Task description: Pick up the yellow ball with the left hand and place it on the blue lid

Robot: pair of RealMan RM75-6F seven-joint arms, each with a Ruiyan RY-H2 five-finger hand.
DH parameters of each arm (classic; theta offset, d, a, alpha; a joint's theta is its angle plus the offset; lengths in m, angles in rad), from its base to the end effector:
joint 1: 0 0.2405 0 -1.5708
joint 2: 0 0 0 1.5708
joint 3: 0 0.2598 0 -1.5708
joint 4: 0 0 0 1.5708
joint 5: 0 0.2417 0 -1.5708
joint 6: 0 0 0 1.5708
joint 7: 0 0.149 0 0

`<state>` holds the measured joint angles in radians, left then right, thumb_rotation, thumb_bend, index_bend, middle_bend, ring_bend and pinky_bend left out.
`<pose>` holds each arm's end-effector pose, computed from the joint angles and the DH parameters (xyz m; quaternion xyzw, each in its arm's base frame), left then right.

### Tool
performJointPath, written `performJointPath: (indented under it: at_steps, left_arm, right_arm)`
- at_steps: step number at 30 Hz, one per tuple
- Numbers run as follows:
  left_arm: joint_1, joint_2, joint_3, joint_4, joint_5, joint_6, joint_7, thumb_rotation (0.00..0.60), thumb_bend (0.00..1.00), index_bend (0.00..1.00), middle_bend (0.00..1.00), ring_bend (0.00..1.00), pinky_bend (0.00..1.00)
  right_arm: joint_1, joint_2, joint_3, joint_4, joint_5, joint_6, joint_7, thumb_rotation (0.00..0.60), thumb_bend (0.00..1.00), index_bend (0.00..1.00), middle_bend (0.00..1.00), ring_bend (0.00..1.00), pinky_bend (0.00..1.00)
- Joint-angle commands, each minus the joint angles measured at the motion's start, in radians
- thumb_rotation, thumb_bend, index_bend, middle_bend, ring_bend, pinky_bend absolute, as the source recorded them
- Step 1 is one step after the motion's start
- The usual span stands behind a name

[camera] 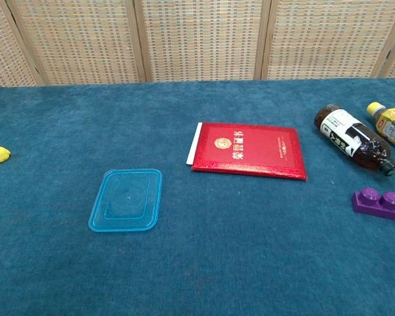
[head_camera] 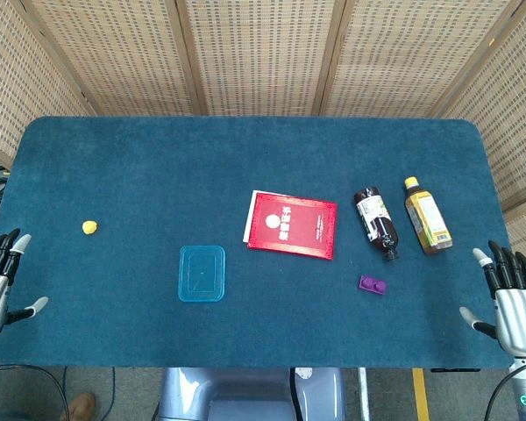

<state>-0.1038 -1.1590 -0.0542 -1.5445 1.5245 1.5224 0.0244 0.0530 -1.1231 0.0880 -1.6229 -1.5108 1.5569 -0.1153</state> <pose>-0.3279 0.1970 0.1297 -0.6044 -0.3493 -0.3967 0.5961 -0.3209 -0.1868 0.1441 0.5866 -0.3334 0.3839 0.6303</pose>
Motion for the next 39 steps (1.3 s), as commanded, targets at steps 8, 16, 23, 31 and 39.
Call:
performJointPath:
  at_steps: [8,16,23,31,39]
  left_arm:
    - [-0.061,-0.019,-0.029,0.036,-0.032,-0.089,0.016,0.6,0.0,0.0,0.0,0.0,0.0]
    - [-0.271,-0.14,-0.129,0.355,-0.151,-0.378,-0.042,0.6,0.04,0.02,0.0,0.0,0.0]
    - [-0.367,-0.24,-0.12,0.595,-0.164,-0.542,-0.161,0.6,0.14,0.24,0.0,0.0,0.0]
    - [-0.456,-0.375,-0.109,0.829,-0.201,-0.742,-0.287,0.6,0.23,0.33,0.0,0.0,0.0]
    - [-0.505,-0.418,-0.115,0.895,-0.227,-0.823,-0.3,0.6,0.27,0.35,0.0,0.0,0.0]
  right_arm:
    - [0.0,0.007,0.001,-0.008,0.014,-0.012,0.004,0.6,0.0,0.14,0.0,0.0,0.0]
    - [0.006,0.006,0.014,-0.017,0.054,-0.035,-0.015,0.6,0.0,0.15,0.0,0.0,0.0]
    - [0.011,-0.002,0.024,-0.009,0.092,-0.055,-0.035,0.6,0.0,0.15,0.0,0.0,0.0]
    - [0.018,-0.016,0.031,0.004,0.121,-0.071,-0.063,0.6,0.0,0.15,0.0,0.0,0.0]
    - [0.021,-0.026,0.028,0.007,0.127,-0.076,-0.081,0.6,0.0,0.15,0.0,0.0,0.0]
